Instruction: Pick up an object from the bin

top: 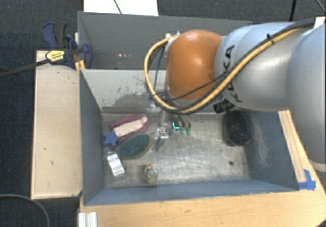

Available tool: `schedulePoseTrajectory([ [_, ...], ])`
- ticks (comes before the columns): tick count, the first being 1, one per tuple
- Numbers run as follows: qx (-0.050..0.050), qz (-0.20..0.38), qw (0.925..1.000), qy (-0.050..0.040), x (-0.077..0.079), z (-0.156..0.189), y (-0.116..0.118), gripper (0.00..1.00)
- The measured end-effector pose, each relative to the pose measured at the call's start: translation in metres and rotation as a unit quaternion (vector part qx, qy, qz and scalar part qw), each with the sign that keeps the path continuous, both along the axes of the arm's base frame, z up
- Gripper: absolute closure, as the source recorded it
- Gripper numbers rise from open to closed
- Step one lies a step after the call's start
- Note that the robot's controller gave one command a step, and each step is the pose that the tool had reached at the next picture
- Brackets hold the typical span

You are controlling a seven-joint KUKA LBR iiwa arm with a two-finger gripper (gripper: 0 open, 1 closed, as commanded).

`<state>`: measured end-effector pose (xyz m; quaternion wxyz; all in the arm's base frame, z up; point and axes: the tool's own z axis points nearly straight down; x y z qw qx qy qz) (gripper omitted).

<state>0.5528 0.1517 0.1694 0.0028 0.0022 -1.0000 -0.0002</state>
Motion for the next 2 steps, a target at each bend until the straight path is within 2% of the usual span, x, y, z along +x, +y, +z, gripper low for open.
schedulePoseTrajectory([
  [1,0.001,0.170,0.9853,-0.0086,-0.007,-0.076,-0.007,0.00],
  [2,0.001,0.253,0.9674,-0.0058,-0.002,-0.062,0.003,0.00],
])
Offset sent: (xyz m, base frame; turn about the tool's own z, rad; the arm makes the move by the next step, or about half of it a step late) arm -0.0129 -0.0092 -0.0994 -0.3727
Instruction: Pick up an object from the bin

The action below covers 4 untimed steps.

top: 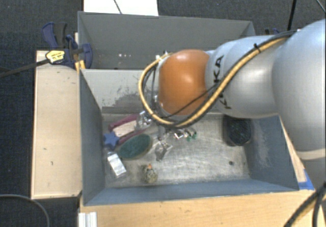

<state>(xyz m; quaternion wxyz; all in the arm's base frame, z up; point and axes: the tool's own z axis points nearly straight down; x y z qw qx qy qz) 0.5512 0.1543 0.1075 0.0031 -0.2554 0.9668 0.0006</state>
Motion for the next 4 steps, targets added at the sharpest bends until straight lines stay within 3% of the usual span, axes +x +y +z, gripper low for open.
schedulePoseTrajectory([
  [1,-0.001,0.037,0.9993,0.0001,0.003,0.002,-0.019,0.00],
  [2,-0.001,0.101,0.9949,-0.0011,0.009,-0.035,-0.016,0.00],
  [3,-0.001,0.152,0.9883,-0.0009,0.005,-0.035,-0.019,0.00],
  [4,0.000,0.150,0.9887,-0.0025,0.006,-0.033,-0.018,1.00],
])
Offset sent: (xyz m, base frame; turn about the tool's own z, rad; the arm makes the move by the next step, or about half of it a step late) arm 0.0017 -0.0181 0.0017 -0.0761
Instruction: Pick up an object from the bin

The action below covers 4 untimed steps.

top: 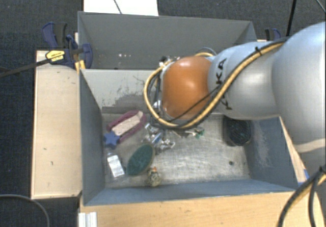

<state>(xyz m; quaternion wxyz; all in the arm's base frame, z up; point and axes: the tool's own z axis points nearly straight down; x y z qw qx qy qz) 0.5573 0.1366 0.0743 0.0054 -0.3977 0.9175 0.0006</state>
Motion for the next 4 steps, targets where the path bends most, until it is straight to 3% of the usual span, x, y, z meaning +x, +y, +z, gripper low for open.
schedulePoseTrajectory([
  [1,-0.001,-0.003,1.0000,0.0027,0.001,0.007,0.001,1.00],
  [4,-0.001,-0.017,0.9998,0.0012,0.005,0.109,0.002,1.00],
])
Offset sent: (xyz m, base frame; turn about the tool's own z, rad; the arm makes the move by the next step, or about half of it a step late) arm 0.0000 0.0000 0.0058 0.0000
